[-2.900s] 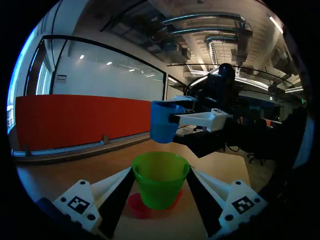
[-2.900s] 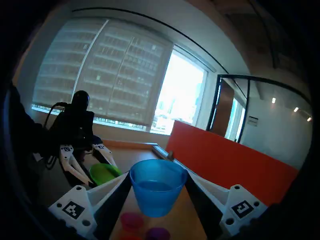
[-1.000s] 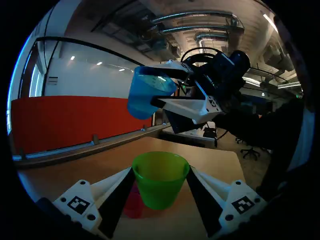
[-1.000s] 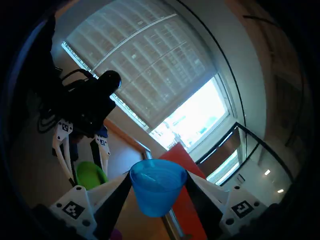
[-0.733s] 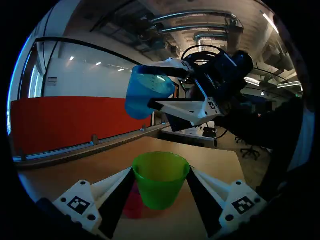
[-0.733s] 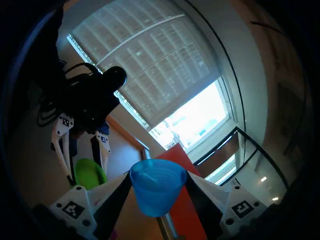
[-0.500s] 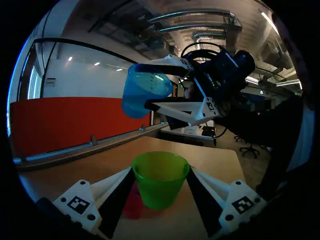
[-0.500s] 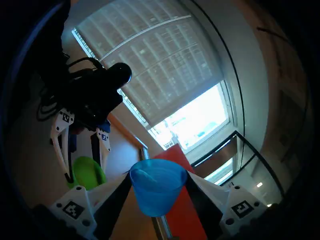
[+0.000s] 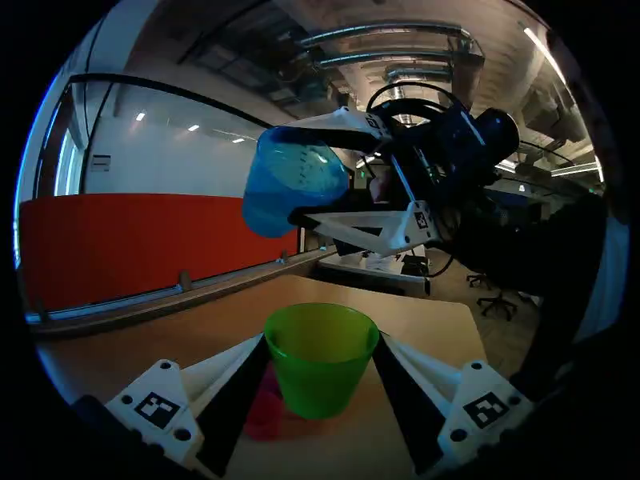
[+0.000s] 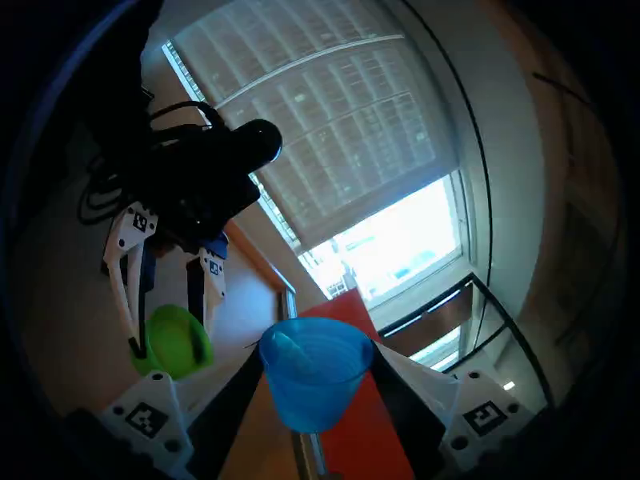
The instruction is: Pour water
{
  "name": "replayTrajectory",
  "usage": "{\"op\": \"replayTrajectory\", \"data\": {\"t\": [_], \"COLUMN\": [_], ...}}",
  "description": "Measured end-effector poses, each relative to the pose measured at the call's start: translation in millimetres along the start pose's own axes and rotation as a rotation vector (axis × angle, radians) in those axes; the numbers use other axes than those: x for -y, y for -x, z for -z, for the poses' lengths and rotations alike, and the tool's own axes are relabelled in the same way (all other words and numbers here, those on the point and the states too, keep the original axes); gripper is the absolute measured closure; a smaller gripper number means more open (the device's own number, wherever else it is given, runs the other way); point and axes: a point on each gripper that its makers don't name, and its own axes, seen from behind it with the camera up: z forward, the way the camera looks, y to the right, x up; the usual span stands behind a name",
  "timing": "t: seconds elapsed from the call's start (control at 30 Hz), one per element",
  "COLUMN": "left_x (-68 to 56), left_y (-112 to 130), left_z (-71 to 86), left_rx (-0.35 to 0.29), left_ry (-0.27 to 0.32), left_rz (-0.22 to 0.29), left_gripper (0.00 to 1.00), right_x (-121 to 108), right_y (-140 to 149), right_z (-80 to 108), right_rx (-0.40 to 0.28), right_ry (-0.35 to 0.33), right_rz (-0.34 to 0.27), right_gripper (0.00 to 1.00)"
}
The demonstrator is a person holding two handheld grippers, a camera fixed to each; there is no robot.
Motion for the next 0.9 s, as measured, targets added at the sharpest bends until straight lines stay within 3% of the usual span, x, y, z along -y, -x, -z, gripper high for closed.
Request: {"op": "replayTrajectory", "data": {"t": [0.9], "left_x": [-2.0], "left_y": [1.5], "left_z": [-0.3], "left_rx": [0.006], "left_ry": [0.002], "left_rz": [-0.006], "left_gripper": [0.13], "right_x": [-6.0], "right_y": [-3.9], "right_z": [1.2], "right_rx": [0.024], "right_ry": [0.008], "right_rz": [0.155], "right_gripper": [0.07]}}
